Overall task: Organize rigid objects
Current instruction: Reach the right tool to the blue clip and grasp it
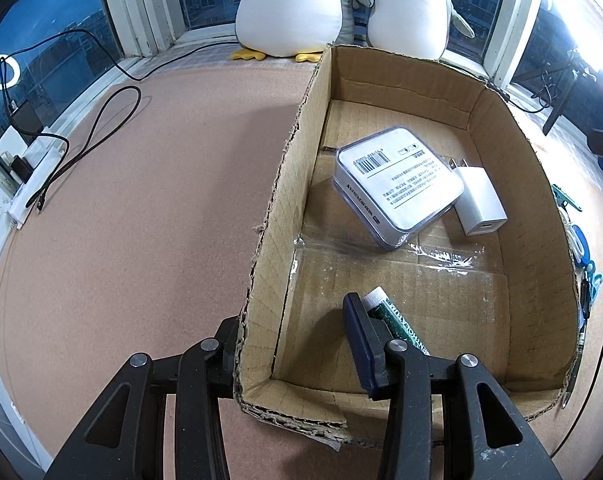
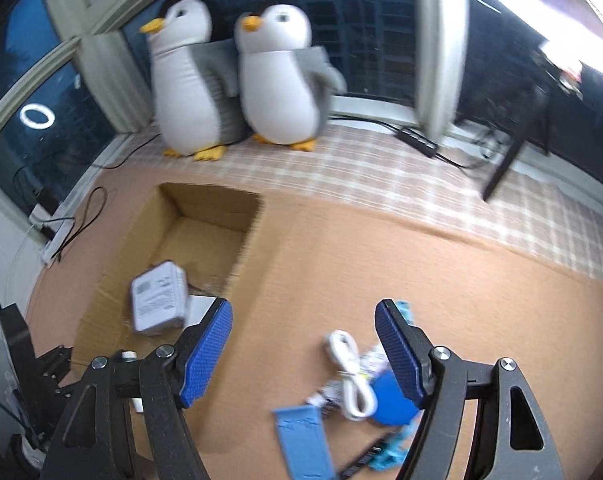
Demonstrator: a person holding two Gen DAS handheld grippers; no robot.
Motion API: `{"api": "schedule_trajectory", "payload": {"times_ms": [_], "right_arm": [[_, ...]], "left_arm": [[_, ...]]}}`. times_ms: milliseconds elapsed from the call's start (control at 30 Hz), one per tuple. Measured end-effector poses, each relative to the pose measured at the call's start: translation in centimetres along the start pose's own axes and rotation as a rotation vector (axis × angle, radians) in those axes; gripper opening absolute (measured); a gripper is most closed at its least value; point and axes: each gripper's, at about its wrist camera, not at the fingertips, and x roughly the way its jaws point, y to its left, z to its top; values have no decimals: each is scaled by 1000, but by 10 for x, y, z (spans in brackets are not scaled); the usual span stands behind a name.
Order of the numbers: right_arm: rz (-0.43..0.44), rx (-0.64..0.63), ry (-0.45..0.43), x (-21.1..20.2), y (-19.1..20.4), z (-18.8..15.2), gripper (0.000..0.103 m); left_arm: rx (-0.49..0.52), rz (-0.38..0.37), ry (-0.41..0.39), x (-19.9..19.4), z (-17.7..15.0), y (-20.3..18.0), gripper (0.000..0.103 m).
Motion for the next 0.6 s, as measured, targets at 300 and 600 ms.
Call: {"api": "schedule_trajectory", "payload": {"times_ms": [300,600], "right_arm": [[-45,123,80,23,-57,-3,70],[-80,133,149,49,-68,-8,63]], "left_arm": [[-1,0,0,0,0,0,45],[-34,13,4,-1,-4,-4,45]]}}
